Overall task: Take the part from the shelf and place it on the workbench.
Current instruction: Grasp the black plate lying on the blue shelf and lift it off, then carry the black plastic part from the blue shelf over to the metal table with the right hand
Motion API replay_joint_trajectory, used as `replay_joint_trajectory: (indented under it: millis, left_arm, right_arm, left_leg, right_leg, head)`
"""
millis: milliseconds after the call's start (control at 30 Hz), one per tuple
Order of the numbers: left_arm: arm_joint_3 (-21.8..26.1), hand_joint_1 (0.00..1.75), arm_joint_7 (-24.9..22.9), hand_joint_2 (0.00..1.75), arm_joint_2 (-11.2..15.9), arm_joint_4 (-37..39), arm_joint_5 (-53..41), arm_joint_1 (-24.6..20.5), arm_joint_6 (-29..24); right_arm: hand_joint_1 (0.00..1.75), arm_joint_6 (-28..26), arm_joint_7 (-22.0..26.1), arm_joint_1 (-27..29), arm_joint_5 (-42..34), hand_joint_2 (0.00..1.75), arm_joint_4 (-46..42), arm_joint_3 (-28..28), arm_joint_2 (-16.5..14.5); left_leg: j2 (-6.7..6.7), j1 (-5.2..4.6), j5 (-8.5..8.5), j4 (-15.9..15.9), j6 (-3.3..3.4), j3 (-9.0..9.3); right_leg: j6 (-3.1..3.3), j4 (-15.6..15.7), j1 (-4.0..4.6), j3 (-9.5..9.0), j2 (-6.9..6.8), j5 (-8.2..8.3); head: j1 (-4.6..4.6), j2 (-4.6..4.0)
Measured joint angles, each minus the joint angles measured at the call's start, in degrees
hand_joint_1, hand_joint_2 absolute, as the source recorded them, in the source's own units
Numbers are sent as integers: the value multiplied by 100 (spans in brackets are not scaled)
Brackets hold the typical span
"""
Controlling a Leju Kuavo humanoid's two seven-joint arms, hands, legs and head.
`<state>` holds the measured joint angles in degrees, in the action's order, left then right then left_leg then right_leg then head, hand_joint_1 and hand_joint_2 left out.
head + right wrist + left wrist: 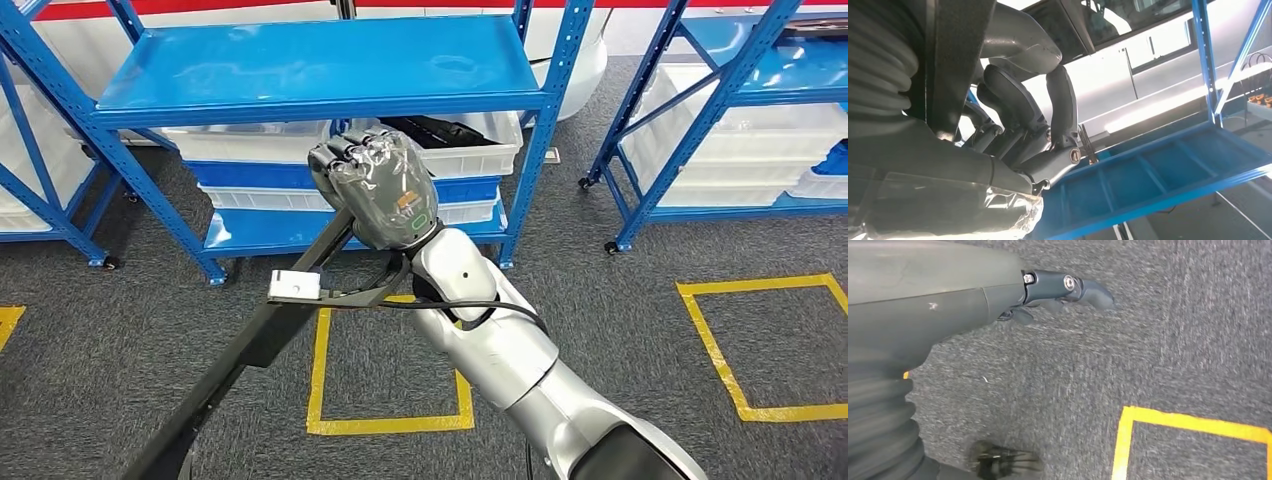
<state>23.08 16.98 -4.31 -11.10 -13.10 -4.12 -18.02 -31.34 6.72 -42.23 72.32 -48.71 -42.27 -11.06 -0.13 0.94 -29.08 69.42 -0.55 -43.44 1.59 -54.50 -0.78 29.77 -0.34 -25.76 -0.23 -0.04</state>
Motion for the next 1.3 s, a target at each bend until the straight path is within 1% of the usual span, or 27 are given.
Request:
replay_joint_trajectory:
  millis: [33,67,100,133,200,233,267,333,400,467,533,567,600,633,667,733,767,833,900,967,1033,1067,1100,1133,1200,1267,1300]
  left_arm:
    - [1,0,-4,175,5,0,-3,1,-1]
    - [2,0,-8,175,8,0,-7,3,-1]
    - [2,0,-11,175,10,0,-10,4,-2]
    - [3,0,-14,175,15,-1,-14,3,-3]
    - [3,0,-14,175,25,-2,-26,-3,-8]
    - [3,0,-15,175,30,-3,-34,-6,-11]
    - [3,0,-15,175,33,-3,-43,-8,-15]
    - [4,0,-18,175,37,-2,-52,-4,-22]
    - [5,0,-18,175,34,-2,-54,0,-28]
    - [9,0,-14,175,34,-2,-54,0,-30]
    - [21,0,-6,175,41,-2,-55,3,-27]
    - [26,0,-2,175,42,-2,-56,6,-22]
    - [29,0,2,175,42,-2,-58,8,-18]
    - [29,0,4,175,41,-2,-60,8,-13]
    - [29,0,4,175,39,-2,-62,8,-9]
    - [31,0,4,175,33,-2,-66,7,-8]
    - [32,0,3,175,30,-2,-67,7,-8]
    - [33,0,-1,175,29,-1,-68,9,-5]
    - [33,0,-1,175,31,-1,-66,10,-4]
    - [32,0,3,175,37,-2,-65,11,-4]
    - [33,0,7,175,44,-2,-64,17,-4]
    - [33,0,7,175,47,-2,-63,20,-3]
    - [33,0,7,175,49,-2,-63,22,-2]
    - [33,0,7,175,53,-2,-63,22,-1]
    - [33,0,7,175,60,-2,-63,15,2]
    - [33,0,4,175,56,0,-63,11,3]
    - [34,0,2,175,52,1,-62,11,2]
  right_arm:
    - [175,1,-6,16,12,175,1,0,-2]
    - [175,3,-11,33,24,175,1,0,-2]
    - [175,7,-14,47,30,175,2,0,-2]
    - [175,10,-17,55,35,175,2,0,-2]
    - [175,26,-24,55,39,175,-2,5,-6]
    - [175,34,-29,53,41,175,-5,10,-10]
    - [175,42,-35,55,41,175,-8,15,-15]
    - [175,50,-44,68,40,175,-13,23,-19]
    - [175,54,-47,81,39,175,-15,30,-17]
    - [175,54,-50,93,38,175,-16,39,-11]
    - [175,52,-55,119,44,175,-16,49,4]
    - [175,51,-57,135,52,175,-16,51,14]
    - [175,50,-59,149,60,175,-16,52,22]
    - [175,50,-60,159,66,175,-16,53,27]
    - [175,49,-60,162,68,175,-19,54,27]
    - [175,48,-60,160,66,175,-28,55,19]
    - [175,46,-60,160,62,175,-33,56,14]
    - [175,46,-56,167,55,175,-37,57,10]
    - [175,47,-49,174,51,175,-40,56,-3]
    - [175,48,-33,176,32,175,-48,55,-28]
    - [175,48,-10,194,13,175,-51,55,-40]
    - [175,49,1,209,10,175,-51,55,-40]
    - [175,51,10,222,10,175,-51,55,-39]
    - [175,52,16,231,13,175,-51,55,-38]
    - [175,55,23,233,20,175,-51,55,-40]
    - [175,62,26,232,29,175,-51,55,-47]
    - [175,68,28,235,34,175,-52,55,-50]
  left_leg:
    - [-1,25,-179,380,-37,-88]
    - [1,53,-247,591,-71,-97]
    - [3,83,-210,575,-102,6]
    - [8,115,-105,330,-134,232]
    - [13,172,101,-514,-186,870]
    - [6,180,146,-861,-187,1112]
    - [-2,176,149,-1069,-171,1241]
    - [-16,139,148,-1160,-74,1225]
    - [1,119,215,-1191,70,1147]
    - [19,102,309,-1208,202,1057]
    - [24,67,392,-1205,264,951]
    - [25,46,435,-1204,276,899]
    - [22,25,476,-1203,281,850]
    - [17,3,515,-1203,281,808]
    - [12,-12,550,-1202,277,778]
    - [8,-37,610,-1198,241,733]
    - [12,-40,635,-1196,213,718]
    - [22,-39,691,-1205,148,701]
    - [22,-19,625,-1133,93,654]
    - [13,10,262,-669,39,474]
    - [4,29,-179,97,-31,207]
    - [1,46,-286,356,-65,135]
    - [3,71,-287,410,-98,166]
    - [6,103,-189,234,-128,312]
    - [7,163,56,-481,-194,775]
    - [-17,162,148,-913,-166,996]
    - [-33,133,140,-936,-118,981]
  right_leg:
    - [-12,-2,-3,65,-3,48]
    - [-31,-5,-10,126,-7,94]
    - [-52,-12,-23,183,-9,138]
    - [-81,-26,-42,237,-8,175]
    - [-138,-101,-58,352,-5,227]
    - [-174,-150,-51,414,-3,249]
    - [-214,-193,-34,470,-1,274]
    - [-320,-224,-6,558,1,340]
    - [-377,-342,-9,688,5,267]
    - [-345,-908,-22,953,10,-71]
    - [-323,-1717,-18,1236,11,-446]
    - [-337,-1936,-14,1276,12,-543]
    - [-358,-1922,-3,1194,13,-560]
    - [-377,-1655,9,978,14,-501]
    - [-373,-1210,31,669,15,-403]
    - [-310,-429,88,176,15,-255]
    - [-269,-246,116,70,15,-219]
    - [-200,-197,148,69,15,-160]
    - [-124,-152,72,81,8,-70]
    - [-52,-118,0,118,-2,16]
    - [-30,-131,11,205,-6,73]
    - [-39,-145,9,251,-7,99]
    - [-57,-167,0,299,-7,120]
    - [-73,-201,-14,345,-7,134]
    - [-116,-311,-31,449,-3,140]
    - [-183,-424,6,546,5,142]
    - [-233,-441,29,580,9,158]
  head:
    - [-3,0]
    - [-4,0]
    - [-3,0]
    - [-4,0]
    - [-12,0]
    - [-20,0]
    - [-27,0]
    - [-30,0]
    - [-23,0]
    - [-4,0]
    - [11,0]
    - [12,0]
    - [13,0]
    - [12,0]
    - [13,0]
    - [6,0]
    - [6,0]
    - [4,0]
    - [-5,0]
    - [-18,0]
    - [-24,0]
    - [-23,0]
    - [-25,0]
    - [-25,0]
    - [-29,0]
    - [-18,0]
    - [-11,0]
